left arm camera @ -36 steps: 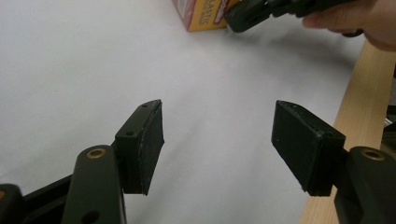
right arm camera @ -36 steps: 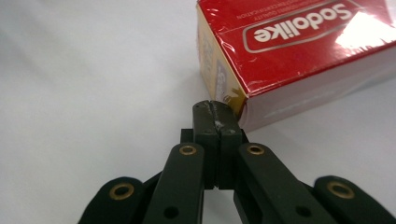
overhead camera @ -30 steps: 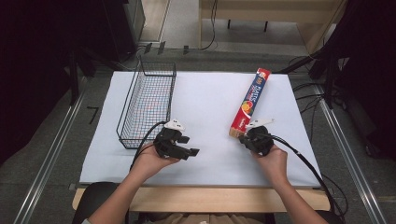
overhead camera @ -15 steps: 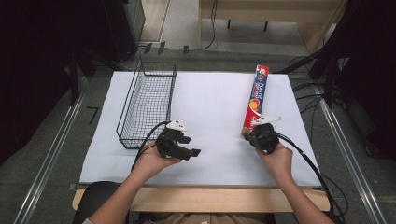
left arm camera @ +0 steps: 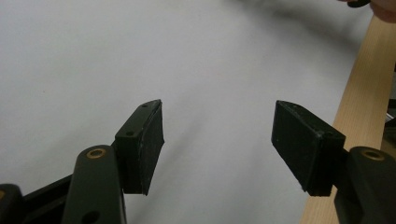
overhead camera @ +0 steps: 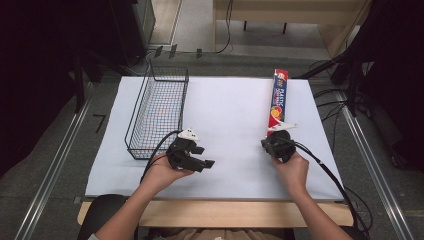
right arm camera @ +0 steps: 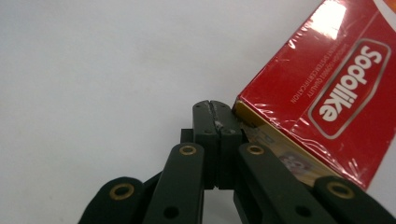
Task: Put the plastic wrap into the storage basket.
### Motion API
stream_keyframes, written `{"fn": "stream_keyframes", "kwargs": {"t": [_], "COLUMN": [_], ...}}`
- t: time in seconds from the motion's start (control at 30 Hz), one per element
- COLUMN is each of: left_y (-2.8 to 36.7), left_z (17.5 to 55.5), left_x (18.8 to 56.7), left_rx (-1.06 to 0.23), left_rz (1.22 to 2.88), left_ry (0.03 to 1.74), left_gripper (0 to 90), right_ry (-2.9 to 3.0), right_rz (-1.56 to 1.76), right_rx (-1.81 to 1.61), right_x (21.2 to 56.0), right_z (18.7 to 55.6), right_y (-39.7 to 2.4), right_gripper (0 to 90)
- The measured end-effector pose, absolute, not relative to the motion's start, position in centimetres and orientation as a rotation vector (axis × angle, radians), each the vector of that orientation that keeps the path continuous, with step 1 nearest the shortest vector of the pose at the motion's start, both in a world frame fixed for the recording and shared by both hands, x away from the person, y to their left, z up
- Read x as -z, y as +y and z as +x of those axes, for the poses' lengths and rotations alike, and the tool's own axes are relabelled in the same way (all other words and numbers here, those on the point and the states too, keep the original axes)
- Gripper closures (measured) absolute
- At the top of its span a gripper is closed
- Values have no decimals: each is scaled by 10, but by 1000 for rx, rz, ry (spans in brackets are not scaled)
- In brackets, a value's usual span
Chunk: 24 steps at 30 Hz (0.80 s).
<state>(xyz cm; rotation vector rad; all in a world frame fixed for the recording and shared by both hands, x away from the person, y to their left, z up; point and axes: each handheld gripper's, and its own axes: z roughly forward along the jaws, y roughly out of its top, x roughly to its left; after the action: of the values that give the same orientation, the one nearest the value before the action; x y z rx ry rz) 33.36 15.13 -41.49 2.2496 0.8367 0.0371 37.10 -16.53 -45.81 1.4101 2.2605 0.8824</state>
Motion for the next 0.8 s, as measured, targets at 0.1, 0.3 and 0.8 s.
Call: {"fn": "stream_keyframes", "kwargs": {"t": [0.1,0.3,0.8], "left_y": [151,151,151], "left_z": [333,334,333], "left_x": [415,414,415], "left_rx": [-37,-29,-31], "left_rz": [2252,2254,2245], "left_ry": [833,840,830], "left_gripper": [348,349,348], "right_ry": [2265,2262,2206], "right_rz": [1426,1454,1493], "right_rx": [-864,-815,-1009], "right_x": [457,455,418], "right_z": [370,367,372], "right_y": [-173,-207,-223], "right_gripper": [900,900,838]}}
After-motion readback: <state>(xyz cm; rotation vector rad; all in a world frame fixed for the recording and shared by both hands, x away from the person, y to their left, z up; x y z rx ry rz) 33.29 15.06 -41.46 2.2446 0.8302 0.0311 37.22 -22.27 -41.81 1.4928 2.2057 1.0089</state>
